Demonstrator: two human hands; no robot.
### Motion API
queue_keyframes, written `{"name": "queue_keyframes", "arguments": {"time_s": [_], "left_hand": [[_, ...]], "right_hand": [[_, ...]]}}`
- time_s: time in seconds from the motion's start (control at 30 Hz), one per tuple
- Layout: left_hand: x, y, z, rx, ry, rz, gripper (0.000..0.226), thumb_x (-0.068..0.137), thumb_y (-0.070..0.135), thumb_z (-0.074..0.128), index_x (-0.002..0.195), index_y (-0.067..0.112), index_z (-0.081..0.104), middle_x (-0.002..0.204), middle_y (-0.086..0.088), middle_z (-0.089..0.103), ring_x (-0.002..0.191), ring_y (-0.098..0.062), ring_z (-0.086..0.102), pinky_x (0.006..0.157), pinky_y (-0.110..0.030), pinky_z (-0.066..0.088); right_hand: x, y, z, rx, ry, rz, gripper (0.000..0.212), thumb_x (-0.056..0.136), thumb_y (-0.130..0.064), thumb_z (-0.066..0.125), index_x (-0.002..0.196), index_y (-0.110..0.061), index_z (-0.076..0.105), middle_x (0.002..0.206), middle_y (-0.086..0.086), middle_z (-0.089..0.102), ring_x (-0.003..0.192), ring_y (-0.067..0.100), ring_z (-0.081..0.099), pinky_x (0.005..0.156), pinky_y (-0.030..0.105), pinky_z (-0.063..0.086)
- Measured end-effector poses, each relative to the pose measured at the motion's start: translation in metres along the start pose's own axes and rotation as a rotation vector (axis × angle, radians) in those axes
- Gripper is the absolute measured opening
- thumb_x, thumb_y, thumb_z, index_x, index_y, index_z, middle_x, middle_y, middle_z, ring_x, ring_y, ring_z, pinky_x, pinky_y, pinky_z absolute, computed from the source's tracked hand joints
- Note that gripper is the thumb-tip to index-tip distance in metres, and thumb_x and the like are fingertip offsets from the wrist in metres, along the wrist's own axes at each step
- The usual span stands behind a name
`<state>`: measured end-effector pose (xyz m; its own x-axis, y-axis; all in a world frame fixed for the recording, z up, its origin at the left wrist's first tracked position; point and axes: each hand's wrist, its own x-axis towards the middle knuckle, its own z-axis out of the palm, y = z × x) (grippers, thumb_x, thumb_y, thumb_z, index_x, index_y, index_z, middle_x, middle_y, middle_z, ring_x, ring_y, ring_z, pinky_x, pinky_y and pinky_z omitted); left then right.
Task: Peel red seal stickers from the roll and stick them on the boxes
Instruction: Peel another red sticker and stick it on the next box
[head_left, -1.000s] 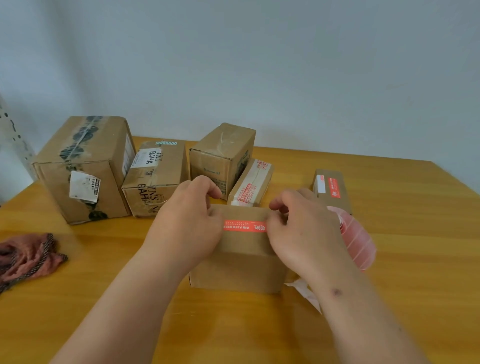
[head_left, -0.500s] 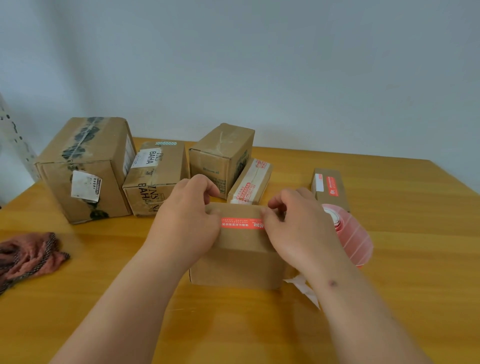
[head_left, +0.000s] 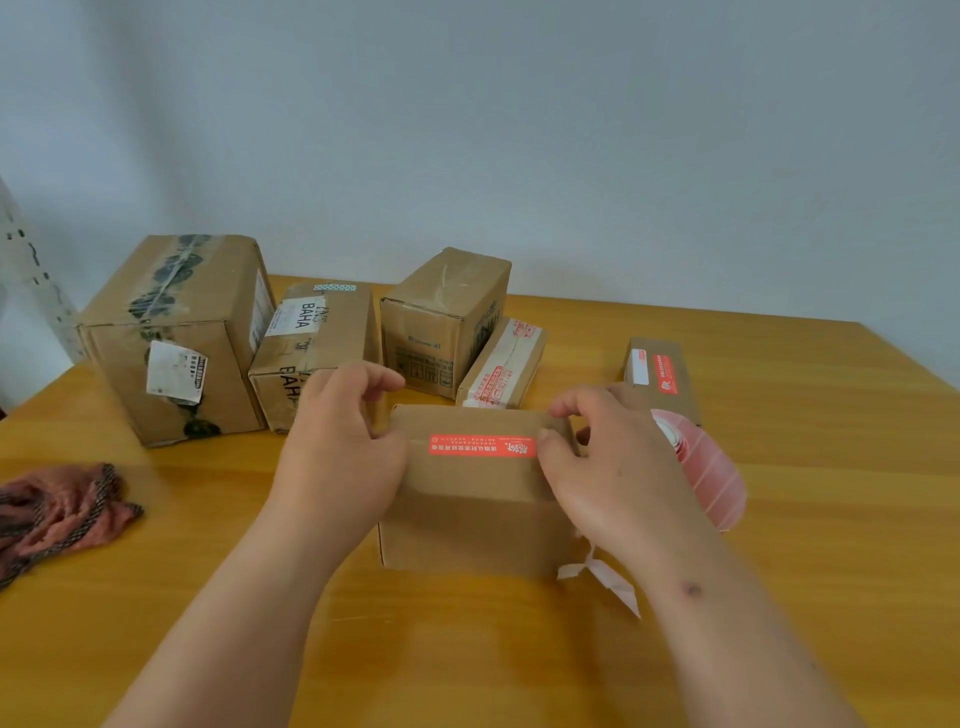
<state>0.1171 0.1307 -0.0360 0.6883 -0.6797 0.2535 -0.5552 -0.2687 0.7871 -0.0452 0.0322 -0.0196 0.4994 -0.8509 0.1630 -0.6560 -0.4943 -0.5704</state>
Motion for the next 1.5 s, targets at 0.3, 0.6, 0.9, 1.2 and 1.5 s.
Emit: {"name": "queue_keyframes", "arguments": {"time_s": [0.3,0.6,0.9,1.2,1.5], "left_hand": [[-0.009,0.002,-0.008,-0.307,-0.082,-0.223,0.029,0.095,0.044,0.048,0.111,0.025,0.062,0.101,0.007,0.064,0.092,-0.009,0.057,0.067,-0.025,0.047],[-0.007,-0.002,-0.013,-0.645,0.104,-0.401,0.016,0.095,0.032,0.058,0.101,0.017,0.064,0.098,-0.005,0.07,0.083,-0.018,0.065,0.073,-0.033,0.055],[-0.014,0.002,-0.016,-0.654,-0.073,-0.358,0.055,0.086,-0.013,0.048,0.127,0.021,0.06,0.11,-0.003,0.071,0.104,-0.022,0.067,0.094,-0.043,0.052],[-0.025,0.011,-0.005,-0.536,0.062,-0.358,0.018,0.094,0.033,0.058,0.093,0.016,0.064,0.083,0.003,0.069,0.084,-0.009,0.062,0.071,-0.026,0.047],[-0.022,0.01,0.002,-0.28,0.147,-0.215,0.021,0.088,0.016,0.066,0.096,0.031,0.054,0.107,0.003,0.056,0.094,-0.016,0.06,0.068,-0.034,0.055]], "right_hand": [[-0.007,-0.01,-0.007,0.137,-0.112,0.048,0.063,0.093,-0.053,0.047,0.147,-0.036,0.02,0.141,-0.012,0.043,0.12,0.009,0.05,0.093,0.032,0.049],[-0.014,-0.01,-0.014,0.46,0.029,0.078,0.049,0.096,-0.048,0.044,0.141,-0.031,0.037,0.114,-0.013,0.051,0.086,-0.008,0.049,0.066,0.007,0.038],[-0.017,-0.01,-0.012,0.498,-0.059,0.032,0.08,0.085,0.006,0.055,0.141,-0.045,0.029,0.121,-0.015,0.052,0.102,0.0,0.054,0.054,0.007,0.046],[-0.021,-0.006,-0.015,0.521,-0.221,0.061,0.036,0.095,-0.027,0.056,0.121,-0.044,0.039,0.095,-0.023,0.05,0.081,-0.008,0.049,0.05,0.007,0.04],[-0.017,0.002,-0.011,0.136,-0.056,-0.036,0.051,0.097,-0.025,0.052,0.144,-0.034,0.032,0.143,-0.013,0.035,0.119,0.004,0.044,0.092,0.016,0.033]]}}
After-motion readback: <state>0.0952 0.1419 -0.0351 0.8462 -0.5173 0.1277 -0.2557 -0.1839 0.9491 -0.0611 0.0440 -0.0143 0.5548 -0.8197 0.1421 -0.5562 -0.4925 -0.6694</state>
